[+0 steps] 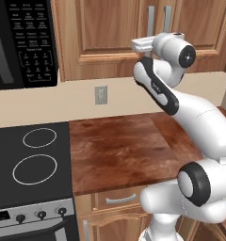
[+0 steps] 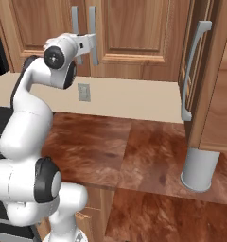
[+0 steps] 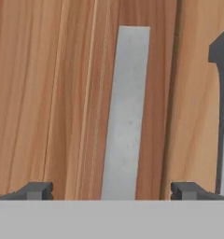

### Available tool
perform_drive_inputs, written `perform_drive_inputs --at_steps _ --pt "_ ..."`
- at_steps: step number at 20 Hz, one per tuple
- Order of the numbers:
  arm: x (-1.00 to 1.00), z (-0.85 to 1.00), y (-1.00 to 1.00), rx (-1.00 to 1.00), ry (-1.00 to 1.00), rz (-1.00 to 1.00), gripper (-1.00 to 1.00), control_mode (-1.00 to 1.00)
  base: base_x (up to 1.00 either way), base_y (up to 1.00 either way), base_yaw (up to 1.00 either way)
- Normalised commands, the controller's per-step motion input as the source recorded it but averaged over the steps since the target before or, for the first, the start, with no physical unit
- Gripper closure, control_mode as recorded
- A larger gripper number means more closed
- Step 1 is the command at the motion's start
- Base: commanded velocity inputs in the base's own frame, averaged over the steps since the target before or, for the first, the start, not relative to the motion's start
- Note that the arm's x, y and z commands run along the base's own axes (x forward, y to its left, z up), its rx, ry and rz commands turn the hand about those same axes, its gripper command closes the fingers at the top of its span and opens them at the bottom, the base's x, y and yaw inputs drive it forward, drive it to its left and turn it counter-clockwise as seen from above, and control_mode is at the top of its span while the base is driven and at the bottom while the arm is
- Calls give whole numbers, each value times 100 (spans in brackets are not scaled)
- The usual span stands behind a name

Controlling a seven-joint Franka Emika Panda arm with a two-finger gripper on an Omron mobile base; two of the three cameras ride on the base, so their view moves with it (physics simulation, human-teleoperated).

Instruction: Open the cabinet directly in front. Then move the beer and the cup to the dining counter with the candle on it.

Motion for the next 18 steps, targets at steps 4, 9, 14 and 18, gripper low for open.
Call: perform_drive_inputs --at_steps 4,9,14,18 --pt "53 -9 0 0 3 0 -100 -100 0 0 0" --pt "60 -21 0 0 1 0 -100 -100 0 0 0" --pt "61 -24 0 0 0 0 -100 -100 0 0 0" --pt "15 -4 0 0 0 0 100 -100 0 0 0"
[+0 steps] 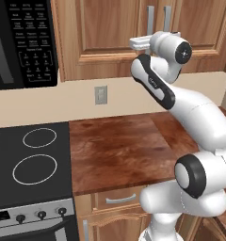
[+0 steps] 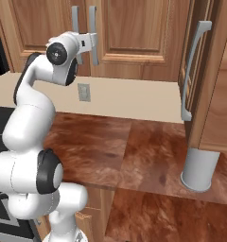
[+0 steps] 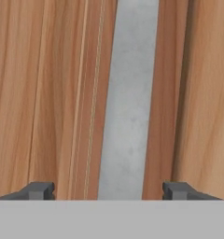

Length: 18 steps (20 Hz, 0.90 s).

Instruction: Open the cabinet directly in front. Then move the beer and the cup to the dining counter with the candle on it.

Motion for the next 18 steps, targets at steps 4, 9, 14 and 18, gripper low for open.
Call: perform_drive_inputs --at_steps 4,9,14,18 --pt "0 0 0 0 0 0 100 -100 0 0 0" --pt "0 0 0 0 0 0 100 -100 0 0 0" --pt "0 0 2 0 1 0 100 -100 0 0 0" --pt "-12 0 21 0 0 -6 100 -100 0 0 0"
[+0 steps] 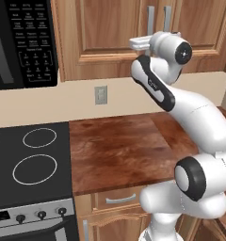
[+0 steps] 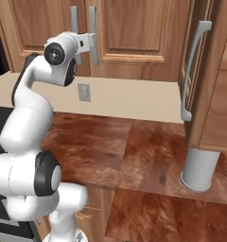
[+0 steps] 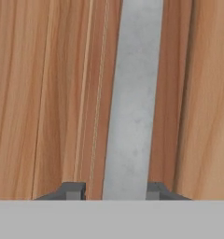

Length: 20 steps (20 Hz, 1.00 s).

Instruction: Open the cabinet directly in front. Then move the beer and the cup to the dining counter with the candle on it.

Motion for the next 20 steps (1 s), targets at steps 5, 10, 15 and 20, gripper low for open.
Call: perform_drive_inputs --at_steps 5,10,15,20 --pt "-47 0 41 0 0 -22 100 -100 0 0 0" --pt "-64 0 71 0 0 -30 100 -100 0 0 0" --pt "-68 0 90 0 0 -33 100 -100 0 0 0" --pt "-54 -7 100 -1 0 -32 100 -100 0 0 0"
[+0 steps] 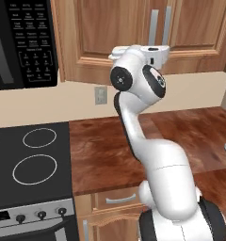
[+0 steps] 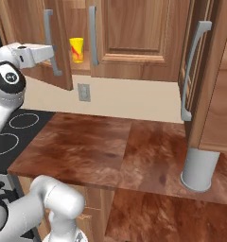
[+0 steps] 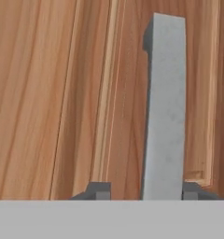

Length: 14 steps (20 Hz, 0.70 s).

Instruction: Open the cabinet directly in front. Then move the beer and the cup to the dining counter with the candle on it.

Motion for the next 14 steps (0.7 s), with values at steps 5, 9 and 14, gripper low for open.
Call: perform_drive_inputs --at_steps 5,9,14 --pt "-45 -7 100 -3 0 -32 100 -100 0 0 0" --pt "-46 -13 100 -4 0 -31 100 -100 0 0 0" --pt "-44 -19 100 -3 0 -31 100 -100 0 0 0"
